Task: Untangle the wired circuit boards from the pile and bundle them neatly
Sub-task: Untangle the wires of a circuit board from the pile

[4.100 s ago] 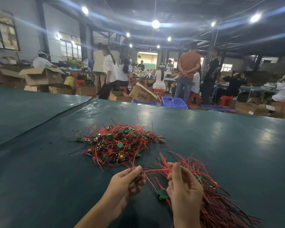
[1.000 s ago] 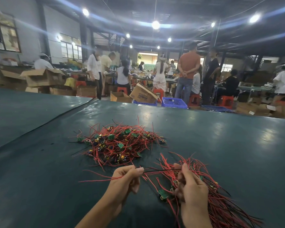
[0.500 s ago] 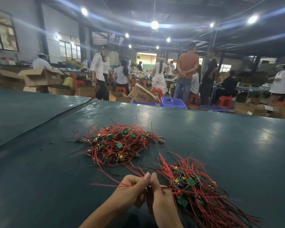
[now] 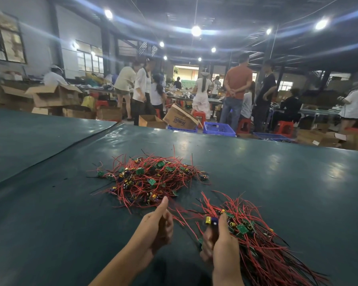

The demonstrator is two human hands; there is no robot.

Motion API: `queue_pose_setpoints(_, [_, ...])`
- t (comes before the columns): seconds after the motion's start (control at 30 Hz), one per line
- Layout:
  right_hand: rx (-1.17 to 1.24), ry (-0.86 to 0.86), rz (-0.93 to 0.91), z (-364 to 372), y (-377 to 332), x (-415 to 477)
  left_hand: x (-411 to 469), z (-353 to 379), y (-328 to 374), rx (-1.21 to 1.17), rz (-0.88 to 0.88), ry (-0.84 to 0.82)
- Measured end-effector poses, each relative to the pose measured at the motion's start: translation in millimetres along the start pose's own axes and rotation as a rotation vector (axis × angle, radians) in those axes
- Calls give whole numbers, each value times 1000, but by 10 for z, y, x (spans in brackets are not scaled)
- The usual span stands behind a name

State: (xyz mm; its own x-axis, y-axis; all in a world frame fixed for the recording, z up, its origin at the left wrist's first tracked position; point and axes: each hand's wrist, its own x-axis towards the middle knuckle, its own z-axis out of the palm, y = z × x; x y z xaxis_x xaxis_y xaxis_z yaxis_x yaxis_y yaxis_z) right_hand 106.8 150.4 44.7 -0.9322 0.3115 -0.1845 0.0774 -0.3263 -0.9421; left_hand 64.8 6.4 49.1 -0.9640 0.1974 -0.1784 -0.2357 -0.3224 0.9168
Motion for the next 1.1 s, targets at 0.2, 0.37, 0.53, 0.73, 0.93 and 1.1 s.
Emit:
queue_pose_setpoints(0.2, [369,7,-8,-98,-61,110,110,-225,47,240,264,245])
queue_pose_setpoints(0.37, [449,0,-11,-126,-54,114,262,-593,-35,1043,627,513])
queue_pose_setpoints(0.53, [476,8,-48,-129,-48,107,412,-779,-131,1317,419,507])
queue_pose_setpoints(0.73, [399,1,-81,-103,12,143,607,-582,-7,1345,740,450])
queue_pose_setpoints(0.93, [184,-42,-215,-54,61,124,868,-601,42,1346,615,399])
queue_pose_setpoints(1.1, [13,-106,-323,1,116,58,914,-670,11,1439,613,437])
